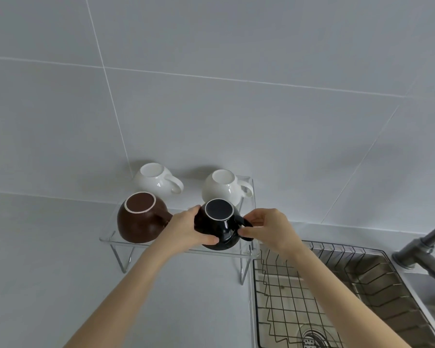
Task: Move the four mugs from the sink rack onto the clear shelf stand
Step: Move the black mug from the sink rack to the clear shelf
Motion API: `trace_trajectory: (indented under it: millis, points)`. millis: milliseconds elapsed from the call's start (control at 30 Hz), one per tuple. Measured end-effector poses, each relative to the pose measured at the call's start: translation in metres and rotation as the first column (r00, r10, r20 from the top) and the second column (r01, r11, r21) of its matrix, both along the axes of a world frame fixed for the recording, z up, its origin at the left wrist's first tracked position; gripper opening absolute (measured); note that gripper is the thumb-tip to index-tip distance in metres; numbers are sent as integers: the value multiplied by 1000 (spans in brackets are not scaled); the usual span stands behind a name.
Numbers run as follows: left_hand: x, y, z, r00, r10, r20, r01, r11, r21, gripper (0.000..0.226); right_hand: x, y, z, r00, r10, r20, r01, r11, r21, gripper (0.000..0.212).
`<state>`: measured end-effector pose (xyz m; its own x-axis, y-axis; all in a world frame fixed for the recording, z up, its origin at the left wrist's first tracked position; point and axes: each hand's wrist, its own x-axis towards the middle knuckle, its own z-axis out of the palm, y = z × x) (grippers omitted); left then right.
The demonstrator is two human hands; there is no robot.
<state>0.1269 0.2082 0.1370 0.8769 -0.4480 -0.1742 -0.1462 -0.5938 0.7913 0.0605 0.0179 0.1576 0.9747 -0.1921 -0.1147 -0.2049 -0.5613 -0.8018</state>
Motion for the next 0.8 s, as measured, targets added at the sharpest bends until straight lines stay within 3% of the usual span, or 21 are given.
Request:
trace_trajectory:
  millis: [100, 200, 333, 500, 600, 800]
  points:
    - [6, 3, 7, 1000, -22, -18, 22, 1000, -5, 94, -8, 1, -4, 995, 11, 102, -1, 995, -105, 54]
    - [11, 3, 9, 998, -59, -17, 58, 997, -46, 109, -19, 6, -11, 969, -23, 245, 57, 990, -133, 41]
    - [15, 2, 7, 990, -139, 11, 139, 987, -80, 85, -21, 11, -19, 953, -12, 301, 71, 980, -185, 19]
    - [11, 1, 4, 997, -44, 63, 49, 996, -81, 85, -13, 6, -13, 952, -51, 301, 83, 992, -95, 20]
    - [2, -1, 6, 994, 16, 106, -6, 995, -96, 65, -6, -1, -9, 955, -68, 288, 86, 995, -50, 21]
    - [-6, -4, 9, 989, 34, 145, -22, 996, -87, 56, -2, -8, -11, 962, -84, 261, 88, 996, -3, 22]
